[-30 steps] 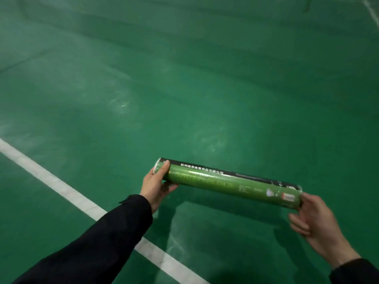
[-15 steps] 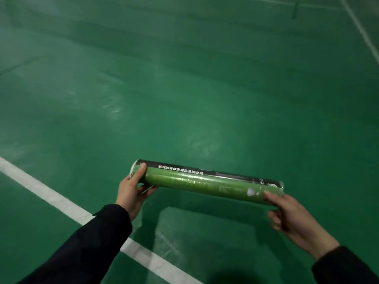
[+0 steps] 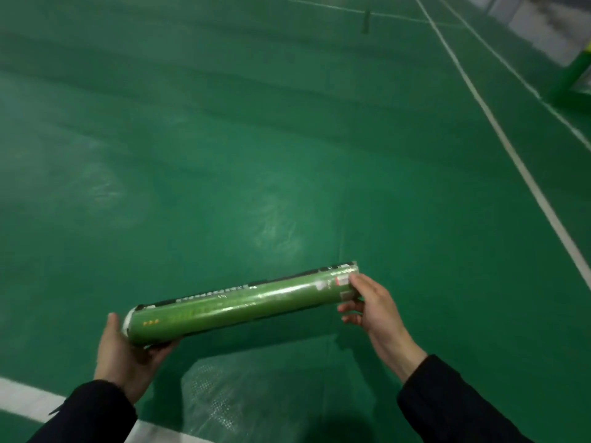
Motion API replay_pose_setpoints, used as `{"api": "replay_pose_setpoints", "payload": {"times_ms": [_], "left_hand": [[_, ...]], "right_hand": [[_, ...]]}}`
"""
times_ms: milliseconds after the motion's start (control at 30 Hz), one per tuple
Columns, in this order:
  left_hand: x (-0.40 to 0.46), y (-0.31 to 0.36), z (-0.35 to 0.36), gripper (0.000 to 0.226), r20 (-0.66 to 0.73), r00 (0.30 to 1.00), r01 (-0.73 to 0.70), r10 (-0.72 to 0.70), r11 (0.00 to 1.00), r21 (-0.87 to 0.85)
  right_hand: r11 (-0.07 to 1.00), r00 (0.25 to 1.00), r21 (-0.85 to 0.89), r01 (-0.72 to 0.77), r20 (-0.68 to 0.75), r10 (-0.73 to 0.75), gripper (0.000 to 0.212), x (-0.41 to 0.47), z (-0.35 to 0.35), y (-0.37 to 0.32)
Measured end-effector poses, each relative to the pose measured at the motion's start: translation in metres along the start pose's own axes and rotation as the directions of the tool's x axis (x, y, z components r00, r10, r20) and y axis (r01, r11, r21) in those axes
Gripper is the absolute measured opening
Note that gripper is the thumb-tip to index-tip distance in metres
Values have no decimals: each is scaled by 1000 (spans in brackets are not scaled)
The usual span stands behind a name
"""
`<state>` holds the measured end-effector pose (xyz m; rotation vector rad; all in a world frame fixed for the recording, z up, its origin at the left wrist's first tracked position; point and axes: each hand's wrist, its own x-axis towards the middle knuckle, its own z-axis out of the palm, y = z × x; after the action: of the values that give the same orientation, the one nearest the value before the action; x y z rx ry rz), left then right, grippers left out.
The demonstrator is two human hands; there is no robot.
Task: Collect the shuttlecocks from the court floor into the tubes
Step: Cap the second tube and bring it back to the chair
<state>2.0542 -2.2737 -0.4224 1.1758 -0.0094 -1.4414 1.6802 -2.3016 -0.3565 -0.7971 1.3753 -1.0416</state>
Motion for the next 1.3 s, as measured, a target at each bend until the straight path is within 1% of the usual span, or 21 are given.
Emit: {"api": "replay_pose_setpoints", "payload": {"times_ms": [33, 67, 100, 133, 167, 200, 233, 300, 333, 367, 433, 467, 500, 533, 633, 700, 833, 967, 1133, 1233, 1300], "left_hand": [[-7, 6, 4, 13, 51, 999, 6, -8, 999, 36], [-7, 8, 4, 22, 99, 995, 3, -9, 999, 52], [-6, 10, 3, 38, 136, 990, 30, -32, 999, 20], [-3, 11, 1, 50, 212, 976, 55, -45, 998, -41], [-5, 12, 5, 51, 289, 957, 52, -26, 995, -81], [-3, 12, 9, 44, 351, 936, 46, -2, 992, -118], [2, 8, 10, 42, 301, 952, 7, 47, 984, -176], [2, 7, 18, 47, 281, 960, 80, 5, 953, -292], [-3, 4, 26, 45, 308, 951, 120, -19, 942, -313], [-14, 3, 39, 44, 299, 954, 85, 13, 946, -314], [-26, 2, 57, 35, 272, 958, -24, 94, 968, -250], [-28, 2, 62, 22, 249, 963, -51, 103, 977, -206], [-31, 2, 65, 20, 208, 972, -75, 109, 984, -163], [-31, 0, 68, 27, 196, 976, -64, 90, 988, -138], [-38, -5, 81, 13, 212, 973, -60, 92, 986, -153], [-43, -7, 87, 19, 209, 974, -59, 87, 989, -136], [-52, -6, 85, 36, 319, 948, 52, 1, 986, -157], [-48, -11, 80, 47, 306, 952, 52, -1, 986, -157], [-48, -14, 72, 26, 212, 977, 3, 25, 992, -129], [-38, -14, 58, 20, 141, 987, -73, 72, 997, -3], [-32, -15, 44, 19, 97, 992, -95, 86, 991, 93]], "right_hand": [[1000, 1000, 24, -16, -26, 17, 33, 2, -2, 3], [998, 998, 49, -33, -51, 35, 35, 3, -4, 6], [996, 995, 77, -49, -81, 55, 37, 4, -7, 10], [992, 990, 106, -66, -117, 78, 39, 6, -9, 13], [986, 983, 145, -83, -149, 104, 40, 8, -12, 17], [976, 977, 194, -101, -165, 133, 39, 11, -15, 19], [963, 972, 242, -122, -167, 165, 35, 13, -16, 21], [941, 964, 296, -163, -155, 216, 31, 12, -17, 23], [937, 963, 306, -168, -153, 223, 30, 12, -19, 25], [937, 962, 309, -165, -160, 222, 29, 11, -23, 26], [942, 954, 295, -160, -200, 225, 25, 12, -29, 27], [942, 947, 291, -166, -219, 235, 23, 13, -32, 26], [940, 940, 294, -175, -235, 248, 21, 15, -36, 26], [937, 932, 295, -188, -247, 265, 20, 16, -38, 26], [919, 913, 321, -228, -256, 316, 19, 21, -44, 32], [902, 901, 346, -256, -253, 353, 18, 22, -45, 38], [879, 889, 364, -307, -219, 401, 20, 17, -40, 48], [883, 891, 350, -313, -216, 401, 18, 11, -41, 49], [902, 897, 268, -339, -197, 396, 23, 7, -46, 52], [932, 927, 197, -306, -160, 338, 36, 6, -48, 52], [951, 949, 187, -245, -153, 274, 37, 3, -45, 47]]}}
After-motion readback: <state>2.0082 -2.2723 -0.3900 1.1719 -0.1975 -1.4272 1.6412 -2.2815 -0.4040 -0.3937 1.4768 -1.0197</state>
